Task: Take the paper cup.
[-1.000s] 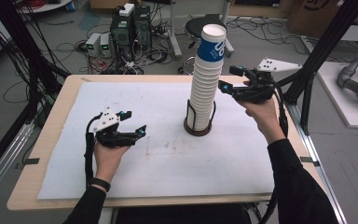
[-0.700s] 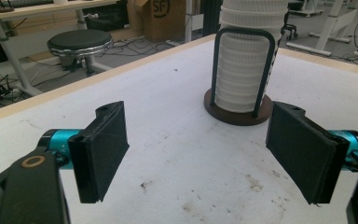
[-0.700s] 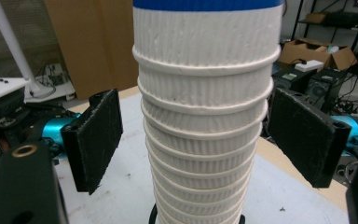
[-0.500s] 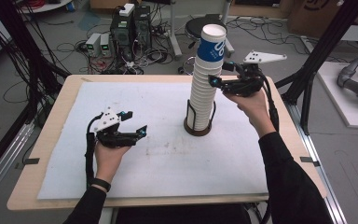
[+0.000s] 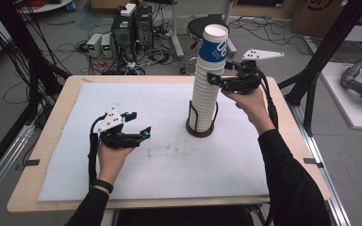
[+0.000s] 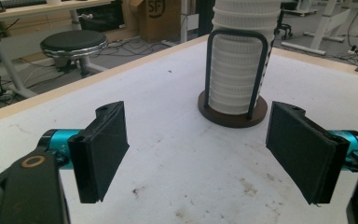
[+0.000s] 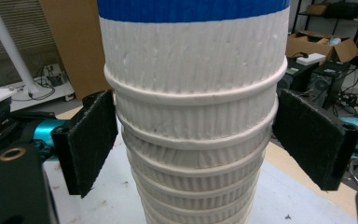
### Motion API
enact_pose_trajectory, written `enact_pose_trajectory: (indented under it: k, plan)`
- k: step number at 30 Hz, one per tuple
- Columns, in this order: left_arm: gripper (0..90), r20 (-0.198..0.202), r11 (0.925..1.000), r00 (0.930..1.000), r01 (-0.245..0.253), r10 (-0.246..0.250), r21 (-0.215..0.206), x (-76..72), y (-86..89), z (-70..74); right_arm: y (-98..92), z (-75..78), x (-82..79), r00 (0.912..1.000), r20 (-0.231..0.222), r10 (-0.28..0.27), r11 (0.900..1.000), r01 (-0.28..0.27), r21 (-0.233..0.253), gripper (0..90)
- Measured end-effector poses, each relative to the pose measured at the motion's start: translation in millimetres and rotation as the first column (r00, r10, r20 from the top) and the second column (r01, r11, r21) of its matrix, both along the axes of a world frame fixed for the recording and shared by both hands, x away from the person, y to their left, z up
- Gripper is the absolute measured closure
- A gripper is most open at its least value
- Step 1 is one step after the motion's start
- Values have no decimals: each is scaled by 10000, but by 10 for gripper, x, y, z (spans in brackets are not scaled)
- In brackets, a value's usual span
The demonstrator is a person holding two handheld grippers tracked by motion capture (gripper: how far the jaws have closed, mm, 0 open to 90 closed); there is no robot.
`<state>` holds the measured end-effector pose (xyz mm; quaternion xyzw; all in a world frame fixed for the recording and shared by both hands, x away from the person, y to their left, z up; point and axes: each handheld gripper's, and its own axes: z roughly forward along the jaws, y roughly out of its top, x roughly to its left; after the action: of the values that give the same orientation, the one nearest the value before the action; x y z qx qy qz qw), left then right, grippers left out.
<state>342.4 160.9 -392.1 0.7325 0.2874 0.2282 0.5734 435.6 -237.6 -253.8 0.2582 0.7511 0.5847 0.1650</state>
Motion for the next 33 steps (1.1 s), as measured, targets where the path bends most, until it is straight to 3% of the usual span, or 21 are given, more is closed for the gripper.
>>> enact_pose_trajectory:
  k: [6,11,15,21,24,28,33]
  plan:
    - [206,36,9994,9994,347,-346,-77,28,-83,128,4,-4,9,10000,79,17,10000,-17,-31,140]
    - [205,-100,9968,9968,787,-789,-141,45,-202,379,5,-5,12,9999,110,28,10000,-28,-43,142]
    - [205,-78,9954,9956,934,-936,-192,68,-263,501,4,-5,11,9999,121,36,10000,-36,-43,143]
    - [206,-117,9911,9920,1247,-1254,-467,160,-378,798,2,0,2,9999,127,13,10000,-12,-98,144]
    - [206,85,9877,9903,1391,-1389,-713,235,-459,1017,4,0,1,9999,140,0,10000,1,-97,144]
    - [206,117,9848,9891,1471,-1467,-928,298,-507,1159,1,2,-1,9999,140,-10,9999,12,-112,145]
    - [206,167,9835,9876,1570,-1561,-904,403,-624,1389,6,2,-4,9998,174,-13,9999,16,-149,146]
